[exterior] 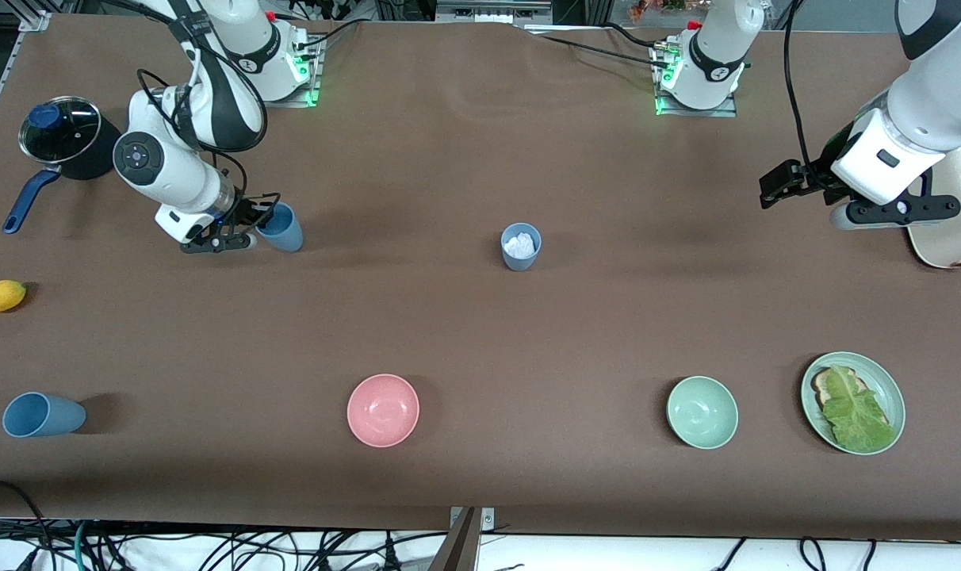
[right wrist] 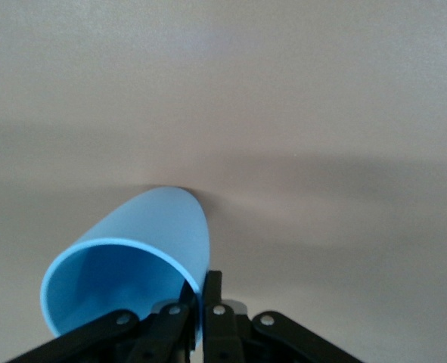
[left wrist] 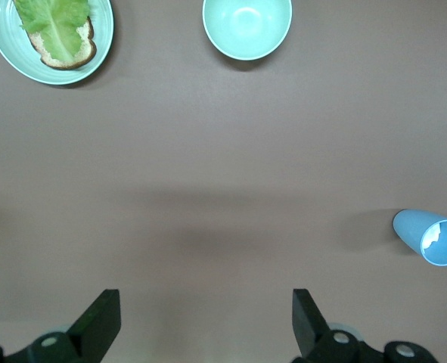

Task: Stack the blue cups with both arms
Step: 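Lift the blue cup with the right gripper over the tissue cup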

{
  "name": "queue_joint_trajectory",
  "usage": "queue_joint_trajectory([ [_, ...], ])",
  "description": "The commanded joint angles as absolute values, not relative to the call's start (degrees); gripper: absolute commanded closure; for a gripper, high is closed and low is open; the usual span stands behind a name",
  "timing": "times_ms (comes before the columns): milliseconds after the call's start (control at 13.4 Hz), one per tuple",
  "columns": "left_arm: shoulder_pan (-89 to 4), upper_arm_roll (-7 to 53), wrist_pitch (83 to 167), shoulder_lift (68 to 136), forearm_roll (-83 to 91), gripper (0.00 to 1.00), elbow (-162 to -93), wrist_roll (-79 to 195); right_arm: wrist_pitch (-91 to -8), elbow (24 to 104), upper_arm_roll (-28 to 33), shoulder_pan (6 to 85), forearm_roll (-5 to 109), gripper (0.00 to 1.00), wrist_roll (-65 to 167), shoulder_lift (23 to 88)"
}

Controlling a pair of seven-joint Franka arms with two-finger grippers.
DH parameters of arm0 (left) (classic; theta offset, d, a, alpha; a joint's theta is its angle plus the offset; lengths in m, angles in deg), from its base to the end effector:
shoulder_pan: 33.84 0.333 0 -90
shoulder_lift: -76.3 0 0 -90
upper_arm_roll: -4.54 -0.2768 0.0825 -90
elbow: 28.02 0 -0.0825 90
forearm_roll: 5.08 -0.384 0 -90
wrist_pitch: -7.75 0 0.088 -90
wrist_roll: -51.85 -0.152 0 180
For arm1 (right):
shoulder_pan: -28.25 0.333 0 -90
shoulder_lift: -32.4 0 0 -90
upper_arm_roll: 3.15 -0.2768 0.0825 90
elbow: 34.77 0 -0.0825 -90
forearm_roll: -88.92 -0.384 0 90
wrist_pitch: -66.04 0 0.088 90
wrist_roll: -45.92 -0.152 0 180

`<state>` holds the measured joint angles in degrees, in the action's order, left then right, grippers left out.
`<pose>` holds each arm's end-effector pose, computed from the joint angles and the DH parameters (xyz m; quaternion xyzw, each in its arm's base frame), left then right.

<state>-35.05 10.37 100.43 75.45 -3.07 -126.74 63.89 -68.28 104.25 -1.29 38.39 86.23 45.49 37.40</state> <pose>0.5392 -0.0720 0.4808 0.9978 0.0452 -0.0474 0.0090 0.4548 0.0680 0.1747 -0.9951 -0.0504 0.0853 0.0075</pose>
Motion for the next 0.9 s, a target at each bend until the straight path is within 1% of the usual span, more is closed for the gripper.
queue_joint_trajectory([
  [0,-34.64,10.86,99.33,75.16,-4.99,0.0,-125.93,63.36,-68.79,104.62,-1.66,38.27,85.4,1.0,45.39,36.97],
  [150,-34.64,10.86,99.33,75.16,-4.99,0.0,-126.02,63.36,-67.56,101.48,-1.66,38.27,85.4,1.0,45.74,36.97],
  [224,-34.64,10.86,99.33,75.16,-4.99,0.0,-126.02,63.36,-64.25,98.15,-1.74,38.27,85.4,1.0,45.31,37.15],
  [374,-34.64,10.86,99.33,75.16,-4.99,0.0,-126.02,63.36,-54.86,87.97,-2.27,38.44,84.7,1.0,45.13,39.94],
  [449,-34.64,10.86,99.33,75.24,-4.99,0.0,-125.93,63.45,-51.07,83.31,-3.14,38.44,82.17,1.0,45.04,41.53],
  [524,-34.64,10.86,99.33,75.16,-4.99,0.0,-126.02,63.36,-48.86,80.3,-3.33,38.79,79.45,1.0,44.78,42.59],
  [598,-34.64,10.86,99.33,75.16,-4.99,0.0,-125.93,63.36,-47.7,77.93,-3.33,39.58,77.95,1.0,42.86,43.38],
  [823,-34.64,10.86,99.33,75.16,-4.99,0.0,-125.93,63.36,-44.54,70.46,-3.59,46.07,77.84,1.0,32.68,46.71],
])
